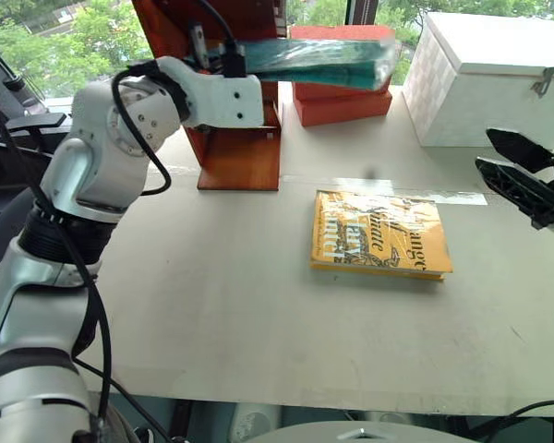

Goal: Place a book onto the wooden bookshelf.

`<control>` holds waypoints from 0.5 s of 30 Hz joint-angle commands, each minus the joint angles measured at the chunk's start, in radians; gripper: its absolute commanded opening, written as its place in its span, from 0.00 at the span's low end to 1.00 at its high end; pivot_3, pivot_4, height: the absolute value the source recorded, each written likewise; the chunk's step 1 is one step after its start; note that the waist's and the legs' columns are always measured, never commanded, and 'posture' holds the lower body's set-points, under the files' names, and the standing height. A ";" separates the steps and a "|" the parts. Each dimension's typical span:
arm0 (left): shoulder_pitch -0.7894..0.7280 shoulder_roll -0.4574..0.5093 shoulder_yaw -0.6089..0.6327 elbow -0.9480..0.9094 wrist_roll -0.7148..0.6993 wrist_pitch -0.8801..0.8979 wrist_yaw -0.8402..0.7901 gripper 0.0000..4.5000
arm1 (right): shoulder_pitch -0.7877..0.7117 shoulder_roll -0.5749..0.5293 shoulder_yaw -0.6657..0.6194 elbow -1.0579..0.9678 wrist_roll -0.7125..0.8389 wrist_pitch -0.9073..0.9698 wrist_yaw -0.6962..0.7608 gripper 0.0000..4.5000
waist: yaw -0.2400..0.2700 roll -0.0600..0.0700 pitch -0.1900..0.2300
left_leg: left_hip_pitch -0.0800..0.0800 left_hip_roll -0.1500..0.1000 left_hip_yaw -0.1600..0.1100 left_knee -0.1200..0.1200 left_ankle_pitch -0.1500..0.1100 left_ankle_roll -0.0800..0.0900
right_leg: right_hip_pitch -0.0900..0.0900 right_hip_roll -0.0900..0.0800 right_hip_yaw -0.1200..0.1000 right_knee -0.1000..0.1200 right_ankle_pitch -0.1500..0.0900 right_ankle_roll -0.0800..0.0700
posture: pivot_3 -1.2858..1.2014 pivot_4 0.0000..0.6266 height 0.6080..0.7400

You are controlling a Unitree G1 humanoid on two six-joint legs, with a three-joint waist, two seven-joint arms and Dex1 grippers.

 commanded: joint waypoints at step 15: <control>0.155 0.037 0.157 -0.144 0.068 0.289 -0.141 0.33 | -0.059 0.032 0.001 0.051 -0.113 -0.053 -0.030 1.00 | -0.019 0.001 0.000 | 0.001 0.000 0.000 0.000 0.000 0.000 | 0.000 0.000 0.000 0.002 0.000 0.000 | 0.52 0.24 1.00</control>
